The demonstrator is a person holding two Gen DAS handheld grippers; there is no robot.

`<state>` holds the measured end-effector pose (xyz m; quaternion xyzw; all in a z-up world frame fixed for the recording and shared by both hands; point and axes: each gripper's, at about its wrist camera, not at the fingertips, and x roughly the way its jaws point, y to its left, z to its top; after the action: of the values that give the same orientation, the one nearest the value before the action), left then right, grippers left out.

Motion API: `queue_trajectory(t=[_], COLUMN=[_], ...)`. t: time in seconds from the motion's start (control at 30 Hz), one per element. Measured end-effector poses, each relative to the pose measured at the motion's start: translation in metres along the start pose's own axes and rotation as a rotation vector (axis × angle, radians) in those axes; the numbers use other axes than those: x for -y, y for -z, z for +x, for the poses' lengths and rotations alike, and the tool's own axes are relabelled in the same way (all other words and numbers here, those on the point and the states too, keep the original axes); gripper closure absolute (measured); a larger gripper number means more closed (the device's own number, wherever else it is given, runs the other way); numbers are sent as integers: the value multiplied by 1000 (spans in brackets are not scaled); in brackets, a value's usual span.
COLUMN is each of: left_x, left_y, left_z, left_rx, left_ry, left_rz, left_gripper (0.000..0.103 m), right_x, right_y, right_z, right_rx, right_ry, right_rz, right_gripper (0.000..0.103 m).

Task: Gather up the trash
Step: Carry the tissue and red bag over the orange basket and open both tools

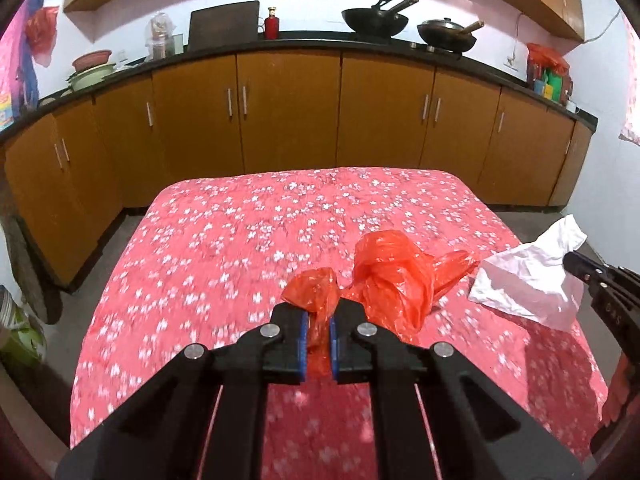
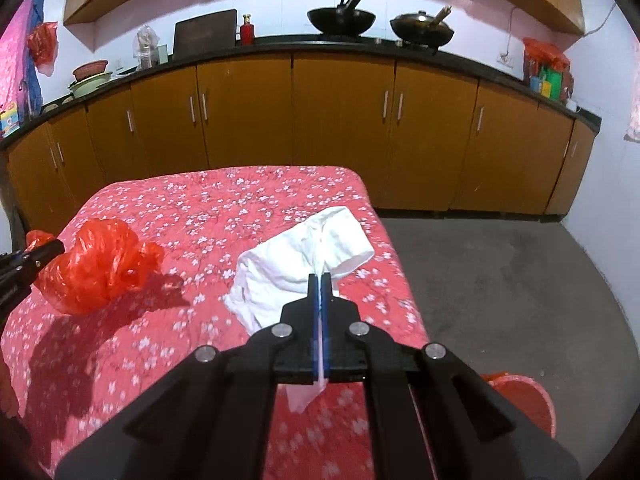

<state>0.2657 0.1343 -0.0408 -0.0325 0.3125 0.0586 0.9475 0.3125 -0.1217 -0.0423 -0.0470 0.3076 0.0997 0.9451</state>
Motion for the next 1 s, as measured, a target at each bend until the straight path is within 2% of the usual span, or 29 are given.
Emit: queue_trajectory(t=[0.43,1.0], left_x=[47,143], left_y=[-1,5], left_z=[-36,-31], left_rx=[52,69], left_ry=[41,152], left_rz=[71,158], left_gripper=[96,96], right_x=[33,121], right_y=[12,46], right_z=[-57,-80], right_rx=[79,115], right_ry=[29,229], right_rz=[41,101], right_gripper=[100,100])
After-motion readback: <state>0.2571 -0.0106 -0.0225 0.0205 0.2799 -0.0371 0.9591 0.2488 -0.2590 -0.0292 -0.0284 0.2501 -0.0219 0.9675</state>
